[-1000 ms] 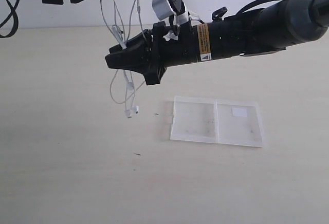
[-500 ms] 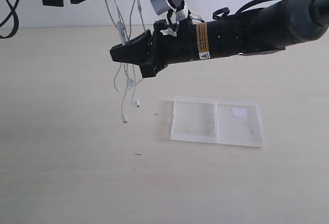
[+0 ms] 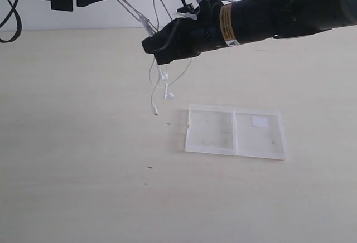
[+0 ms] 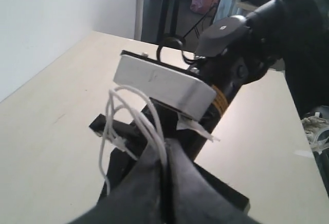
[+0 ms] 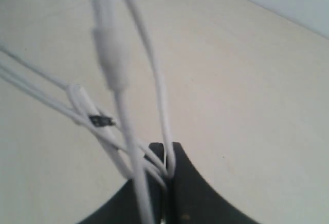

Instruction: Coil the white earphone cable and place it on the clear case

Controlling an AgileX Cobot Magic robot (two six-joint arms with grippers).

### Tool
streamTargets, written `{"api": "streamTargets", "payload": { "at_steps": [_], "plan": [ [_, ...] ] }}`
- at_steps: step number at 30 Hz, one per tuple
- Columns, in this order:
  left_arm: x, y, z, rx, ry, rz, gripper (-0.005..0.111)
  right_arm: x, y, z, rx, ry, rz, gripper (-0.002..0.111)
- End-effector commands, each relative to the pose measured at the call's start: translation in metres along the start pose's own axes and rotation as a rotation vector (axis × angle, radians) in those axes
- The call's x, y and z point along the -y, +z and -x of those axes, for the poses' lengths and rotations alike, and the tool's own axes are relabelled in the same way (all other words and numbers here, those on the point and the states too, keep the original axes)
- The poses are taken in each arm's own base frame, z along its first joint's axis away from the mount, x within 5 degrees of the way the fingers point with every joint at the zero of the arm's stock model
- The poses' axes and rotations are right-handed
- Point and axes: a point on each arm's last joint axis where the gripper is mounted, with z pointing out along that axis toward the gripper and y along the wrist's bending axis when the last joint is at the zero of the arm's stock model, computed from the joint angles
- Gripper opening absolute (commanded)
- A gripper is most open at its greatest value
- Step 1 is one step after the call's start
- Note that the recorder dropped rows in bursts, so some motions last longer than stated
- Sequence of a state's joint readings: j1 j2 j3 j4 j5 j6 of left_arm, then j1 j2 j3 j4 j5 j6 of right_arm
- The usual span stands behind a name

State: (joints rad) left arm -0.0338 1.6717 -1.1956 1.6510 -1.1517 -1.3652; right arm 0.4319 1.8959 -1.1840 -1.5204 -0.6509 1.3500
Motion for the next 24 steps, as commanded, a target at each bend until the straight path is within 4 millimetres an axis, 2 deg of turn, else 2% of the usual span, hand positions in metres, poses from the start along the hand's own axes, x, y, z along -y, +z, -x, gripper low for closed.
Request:
{"api": "streamTargets", "payload": {
  "at_steps": [1,11,24],
  "plan": [
    [-0.004,-0.002,0.005,0.037,-0.02,0.069,0.0,0.0,-0.012,0.006,-0.062,-0.033,-0.068,0.0],
    [-0.011,-0.003,0.0,0.017,-0.036,0.153,0.0,-0.014,-0.029,0.022,-0.043,-0.022,-0.039,0.0],
    [-0.03,-0.001,-0.016,-0.047,-0.081,0.291,0.0,-0.004,-0.031,0.022,-0.039,0.0,-0.118,0.0]
  ]
}}
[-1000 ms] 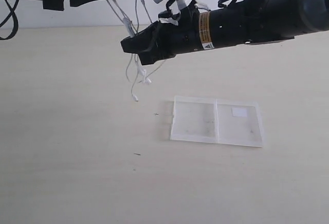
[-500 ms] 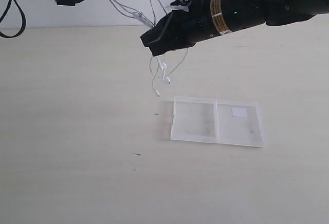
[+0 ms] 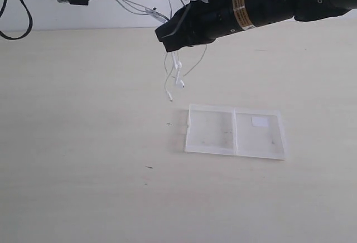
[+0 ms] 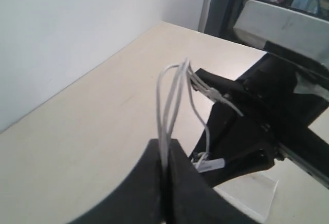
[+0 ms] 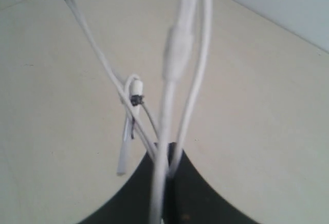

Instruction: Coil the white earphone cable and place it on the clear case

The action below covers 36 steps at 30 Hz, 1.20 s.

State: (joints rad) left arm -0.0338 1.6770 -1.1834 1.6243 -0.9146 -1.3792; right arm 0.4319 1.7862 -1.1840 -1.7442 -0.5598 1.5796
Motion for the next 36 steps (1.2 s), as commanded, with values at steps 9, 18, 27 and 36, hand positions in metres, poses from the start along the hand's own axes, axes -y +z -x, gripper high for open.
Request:
{"api": "streamTargets", "payload": {
  "at_steps": [9,18,27,36],
  "plan": [
    [-0.016,0.008,-0.016,-0.036,-0.064,0.085,0.0,0.009,-0.006,0.0,0.009,0.04,-0.032,0.0],
    [-0.022,0.007,-0.018,-0.054,-0.081,0.155,0.0,0.002,-0.006,0.0,0.007,0.056,0.043,0.0],
    [-0.028,0.007,-0.026,-0.104,-0.08,0.201,0.0,-0.002,-0.007,0.0,0.006,0.058,0.097,0.0],
    [-0.047,0.023,-0.055,-0.133,-0.176,0.247,0.0,-0.007,-0.007,0.0,0.004,0.057,0.148,0.0]
  ]
}}
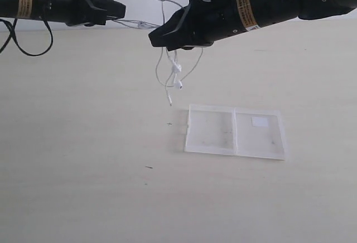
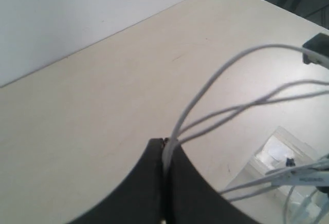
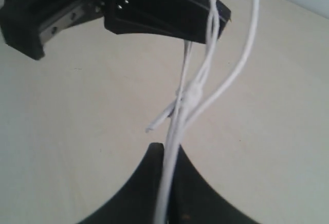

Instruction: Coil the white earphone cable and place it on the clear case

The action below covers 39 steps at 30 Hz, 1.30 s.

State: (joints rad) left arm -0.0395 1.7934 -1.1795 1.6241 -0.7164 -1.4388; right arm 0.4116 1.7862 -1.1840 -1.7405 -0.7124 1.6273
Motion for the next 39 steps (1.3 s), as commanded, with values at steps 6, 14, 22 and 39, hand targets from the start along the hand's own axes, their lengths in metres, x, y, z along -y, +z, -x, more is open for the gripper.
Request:
{"api": "streamTargets", "payload": {
  "at_steps": [6,14,22,39],
  "plan": [
    [0.0,0.009,-0.017,-0.04,0.0,-0.108,0.0,0.002,-0.003,0.001,0.003,-0.005,-0.013,0.0],
    [0.002,0.014,-0.03,-0.109,0.101,-0.182,0.0,0.006,-0.003,-0.002,-0.001,0.001,-0.062,0.0],
    [0.007,0.031,-0.051,-0.123,0.199,-0.318,0.0,0.006,-0.003,-0.002,-0.001,0.001,-0.062,0.0],
    [0.028,0.033,-0.05,-0.027,0.475,-0.488,0.015,0.007,-0.002,-0.005,-0.009,0.0,-0.068,0.0]
  ]
}}
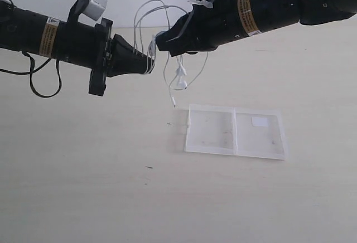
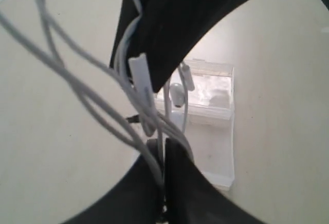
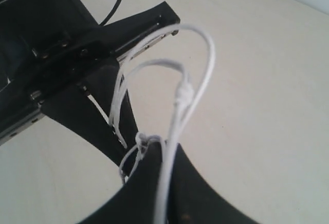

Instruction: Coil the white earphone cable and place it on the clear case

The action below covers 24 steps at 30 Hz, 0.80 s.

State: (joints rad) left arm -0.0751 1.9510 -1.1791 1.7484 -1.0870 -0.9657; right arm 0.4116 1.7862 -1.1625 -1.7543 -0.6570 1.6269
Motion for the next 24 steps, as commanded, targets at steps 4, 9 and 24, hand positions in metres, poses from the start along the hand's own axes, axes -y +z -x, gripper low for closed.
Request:
{"api": "streamTargets", "payload": {
  "at_steps": [4,9,24],
  "plan": [
    [-0.001,0.001,-0.001,-0.013,0.047,0.023,0.046,0.002,-0.003,0.002,0.013,-0.002,-0.015,0.0],
    [-0.008,0.0,-0.002,-0.028,0.027,0.099,0.071,0.004,-0.003,-0.001,0.007,0.002,-0.035,0.0],
    [-0.023,-0.003,0.006,0.055,-0.031,0.269,0.071,0.004,-0.002,-0.001,0.005,0.0,-0.028,0.0]
  ]
}}
